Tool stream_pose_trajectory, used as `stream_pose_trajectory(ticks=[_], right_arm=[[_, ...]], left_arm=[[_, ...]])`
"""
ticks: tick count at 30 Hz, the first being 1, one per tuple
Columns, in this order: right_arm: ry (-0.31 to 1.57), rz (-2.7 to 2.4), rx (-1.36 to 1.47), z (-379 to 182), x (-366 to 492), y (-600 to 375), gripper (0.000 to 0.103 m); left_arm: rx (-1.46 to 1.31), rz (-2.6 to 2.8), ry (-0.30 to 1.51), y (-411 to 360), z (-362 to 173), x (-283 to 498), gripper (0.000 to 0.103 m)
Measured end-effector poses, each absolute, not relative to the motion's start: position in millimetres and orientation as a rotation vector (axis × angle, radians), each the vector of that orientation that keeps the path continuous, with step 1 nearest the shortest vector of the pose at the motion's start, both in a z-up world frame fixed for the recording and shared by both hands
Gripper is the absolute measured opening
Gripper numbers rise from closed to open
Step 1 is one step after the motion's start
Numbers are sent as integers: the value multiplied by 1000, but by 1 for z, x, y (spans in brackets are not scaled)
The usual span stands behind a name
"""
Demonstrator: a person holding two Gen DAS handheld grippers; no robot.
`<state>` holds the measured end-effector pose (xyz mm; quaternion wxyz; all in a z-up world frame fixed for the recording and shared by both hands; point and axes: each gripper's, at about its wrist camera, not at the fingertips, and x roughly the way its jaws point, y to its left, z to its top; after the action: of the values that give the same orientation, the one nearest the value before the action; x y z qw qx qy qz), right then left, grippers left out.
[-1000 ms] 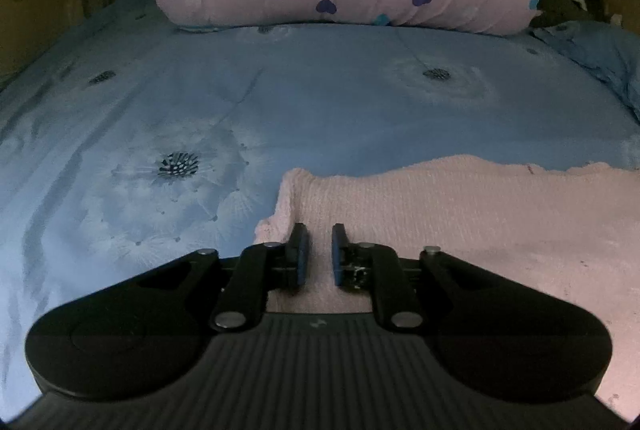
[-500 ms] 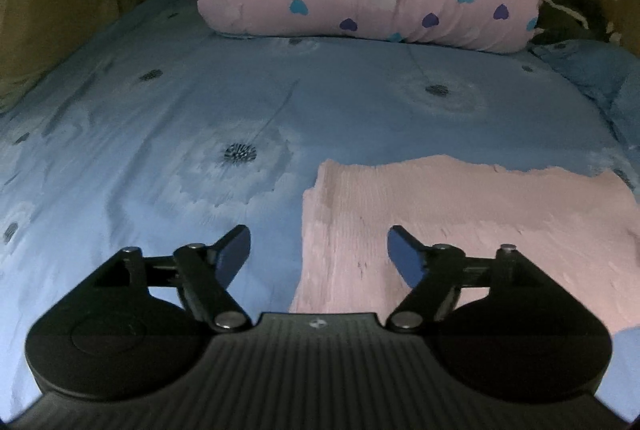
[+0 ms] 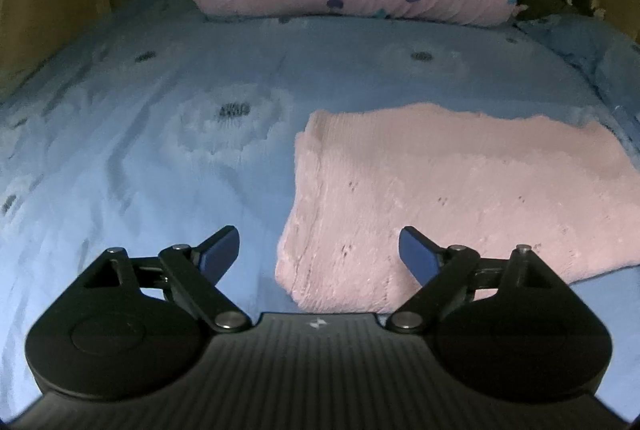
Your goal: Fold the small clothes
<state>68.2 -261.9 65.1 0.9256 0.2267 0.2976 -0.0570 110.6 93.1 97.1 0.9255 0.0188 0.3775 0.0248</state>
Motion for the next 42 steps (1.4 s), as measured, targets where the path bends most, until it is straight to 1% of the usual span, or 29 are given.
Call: stream_pose_trajectory(ticks=[10,13,15,17,23,29,42], right_arm=[[641,-253,662,15,68,-255,65],[605,-271,701,4,69,-250,66],[571,-274,700,1,71,-248,69],[541,-270,725,-3,75,-249,75],[468,-258,745,-12,90,-247,80],[418,-234,746,-18,96,-247,81],[329,-226,891,-25,100,-259,79]], left_arm=[[4,11,857,106,68,126,91],[7,-2,852,108,65,129,91],[2,-7,853,110,64,131,92],[-20,-8,862,113,61,134,93],[-70,4,886,115,58,142,95],[-61,10,883,112,57,143,96],[-60,19,886,112,57,145,97]])
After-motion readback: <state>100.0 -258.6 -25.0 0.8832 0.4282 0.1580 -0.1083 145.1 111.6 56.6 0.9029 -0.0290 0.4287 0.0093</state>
